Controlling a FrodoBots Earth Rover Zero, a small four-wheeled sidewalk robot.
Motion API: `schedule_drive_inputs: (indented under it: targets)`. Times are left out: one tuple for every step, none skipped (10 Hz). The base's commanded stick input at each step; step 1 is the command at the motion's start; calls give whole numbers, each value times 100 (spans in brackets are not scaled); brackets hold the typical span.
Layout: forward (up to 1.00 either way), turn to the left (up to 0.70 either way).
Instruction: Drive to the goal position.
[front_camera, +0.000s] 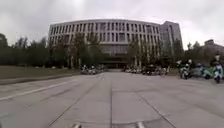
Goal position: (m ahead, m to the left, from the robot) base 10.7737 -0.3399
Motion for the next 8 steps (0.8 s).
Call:
schedule_drive_inputs:
  targets:
    - [70,0]
    - [70,0]
    - [70,0]
    - [70,0]
    - [70,0]
    - [70,0]
    - [70,0]
    - [70,0]
